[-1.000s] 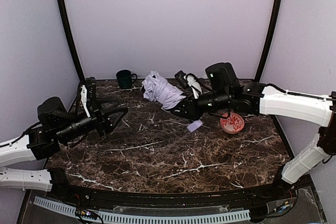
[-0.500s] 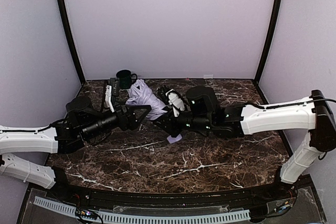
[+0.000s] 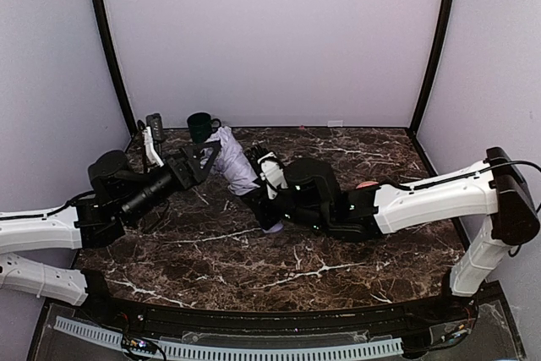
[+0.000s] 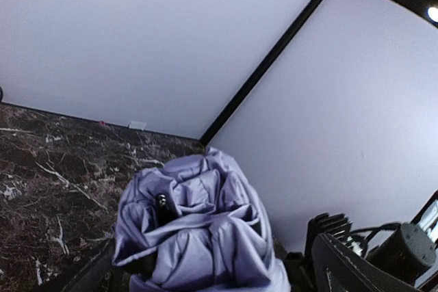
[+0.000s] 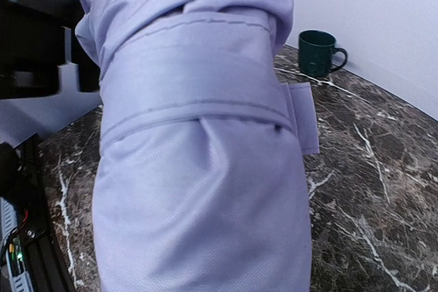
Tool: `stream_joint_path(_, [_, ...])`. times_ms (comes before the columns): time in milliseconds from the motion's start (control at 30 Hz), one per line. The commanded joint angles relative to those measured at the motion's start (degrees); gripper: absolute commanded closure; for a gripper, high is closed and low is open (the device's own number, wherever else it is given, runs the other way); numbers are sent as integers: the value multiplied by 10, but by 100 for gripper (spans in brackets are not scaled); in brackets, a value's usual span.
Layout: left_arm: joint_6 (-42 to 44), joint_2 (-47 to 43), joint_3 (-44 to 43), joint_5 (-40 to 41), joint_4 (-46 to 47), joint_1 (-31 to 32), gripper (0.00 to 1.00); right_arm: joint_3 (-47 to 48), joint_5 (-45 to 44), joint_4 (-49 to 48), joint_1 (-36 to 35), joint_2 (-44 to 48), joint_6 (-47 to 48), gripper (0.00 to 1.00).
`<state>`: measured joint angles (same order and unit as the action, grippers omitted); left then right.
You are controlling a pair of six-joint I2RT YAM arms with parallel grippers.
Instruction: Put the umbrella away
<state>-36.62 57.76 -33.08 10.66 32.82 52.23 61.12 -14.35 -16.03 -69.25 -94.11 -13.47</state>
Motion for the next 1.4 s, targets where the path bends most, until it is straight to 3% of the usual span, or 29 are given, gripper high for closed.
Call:
stream_joint_path(0, [-41, -51, -15, 96, 46, 5, 1, 45, -152, -17, -6, -16, -41, 100])
stream_joint_path(167, [-58, -3, -71, 90, -71, 5, 1, 93, -139, -25, -9, -43, -31, 100])
stream_joint_path(400, [-64, 45, -83, 90, -83, 1, 1, 120, -153, -3, -20, -64, -8, 100])
stream_joint_path(767, [-77, 106, -60, 7, 24, -22, 1, 132, -106, -16, -38, -79, 81, 100])
stream_joint_path(833, [-53, 111, -58, -9, 51, -22, 7, 133, -112, -12, -38, -82, 91, 100])
stream_joint_path(967, [-22, 104, -56, -24, 50, -23, 34, 111, -89, -11, -38, -75, 113, 100])
stream_joint_path(1033, [-7, 93, -43, -29, 54, -23, 49, 97, -87, -7, -36, -69, 114, 88])
stream_joint_path(1067, [1, 89, -35, -33, 61, -23, 57, 88, -78, -7, -34, -65, 116, 77])
stream_joint_path(1133, [12, 81, -18, -39, 67, -23, 66, 75, -65, -5, -31, -57, 119, 42])
stream_joint_path(1167, [21, 77, -10, -40, 68, -23, 69, 70, -59, 0, -30, -53, 122, 12])
stream_joint_path(1200, [34, 73, -2, -42, 71, -23, 72, 64, -55, 4, -29, -48, 123, 2])
stream_joint_path(1367, [158, 37, 24, -38, 103, -23, 85, -4, 1, 25, -26, 9, 134, 0])
